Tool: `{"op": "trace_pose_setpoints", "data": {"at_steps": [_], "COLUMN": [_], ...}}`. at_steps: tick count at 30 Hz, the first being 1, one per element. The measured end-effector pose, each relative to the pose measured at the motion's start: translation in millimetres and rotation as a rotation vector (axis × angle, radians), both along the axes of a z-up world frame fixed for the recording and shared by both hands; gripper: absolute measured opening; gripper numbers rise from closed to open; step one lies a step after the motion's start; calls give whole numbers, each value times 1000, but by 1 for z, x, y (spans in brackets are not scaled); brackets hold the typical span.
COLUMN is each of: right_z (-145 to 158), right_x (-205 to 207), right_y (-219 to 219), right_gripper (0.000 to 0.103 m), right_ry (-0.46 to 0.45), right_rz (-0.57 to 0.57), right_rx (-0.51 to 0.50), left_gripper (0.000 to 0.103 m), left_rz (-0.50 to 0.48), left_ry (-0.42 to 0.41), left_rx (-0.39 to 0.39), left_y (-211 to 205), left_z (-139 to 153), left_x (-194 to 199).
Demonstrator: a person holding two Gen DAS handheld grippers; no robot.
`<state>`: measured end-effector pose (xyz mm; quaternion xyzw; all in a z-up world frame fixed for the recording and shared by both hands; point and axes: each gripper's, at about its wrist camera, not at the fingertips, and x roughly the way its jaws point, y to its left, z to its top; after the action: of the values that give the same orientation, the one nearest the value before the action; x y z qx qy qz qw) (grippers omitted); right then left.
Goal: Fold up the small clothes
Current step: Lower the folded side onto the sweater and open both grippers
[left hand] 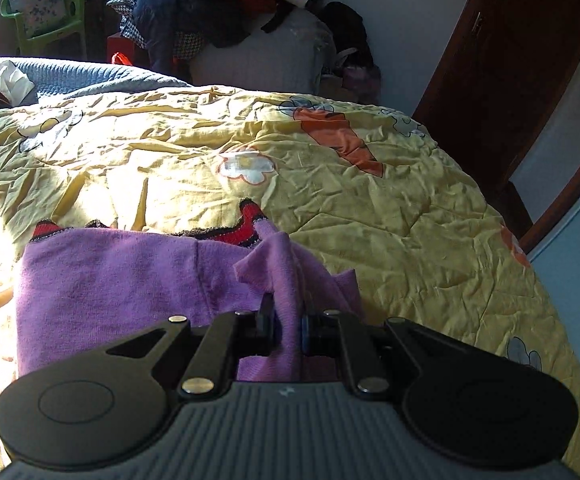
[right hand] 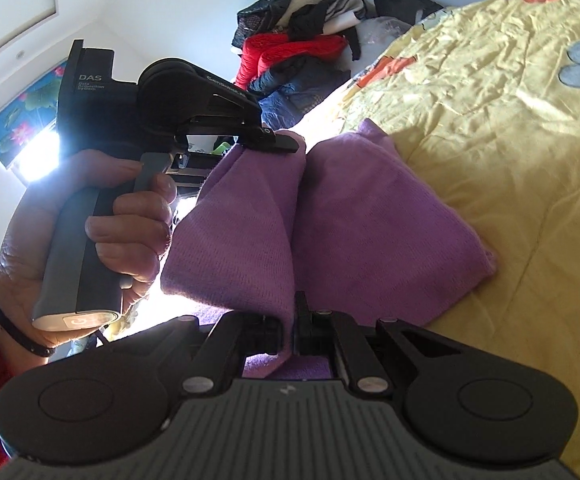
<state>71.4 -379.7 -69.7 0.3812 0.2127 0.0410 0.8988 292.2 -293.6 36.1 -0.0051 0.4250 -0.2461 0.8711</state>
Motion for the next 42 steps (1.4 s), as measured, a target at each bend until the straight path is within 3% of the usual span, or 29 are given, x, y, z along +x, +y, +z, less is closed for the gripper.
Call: {"op": "trace_pose_setpoints", "data": {"at_steps": [12,21,29,33,35,38,40,42], "right_z": [-14,-15,-14,-16,-18,-20,-22,-23], "right_x": [5,13,10,9,9,10,8,7], "right_y": [-15,-18,-26,-31,-33,-35,-37,-40], "right_gripper": [11,20,45,45,35,18,16,15], "right_ry": [40,66,38,35,44,63,64,68], "right_rz": [-29,-42,-53,-84,-100,-104,-119,-131], "right_rx": [91,107,150,175,182,156,166,172], "left_gripper": [12,15,20,20,20,32,58,66], "left_rz": [-4,-13,-47,-39,-31,-13,5,29], "left_ry": [20,29,10,-16,-39,-51,-70,-96], "left_rx": [-12,-45,-69,-80,-73,-67,-56,-42], "left_y": [-9,-7,-12,-7,-3,5,13,22], "left_z": [-11,-10,-3,3,7,9,10,11], "left_x": [0,0,-5,-5,-6,-6,-8,-9]}}
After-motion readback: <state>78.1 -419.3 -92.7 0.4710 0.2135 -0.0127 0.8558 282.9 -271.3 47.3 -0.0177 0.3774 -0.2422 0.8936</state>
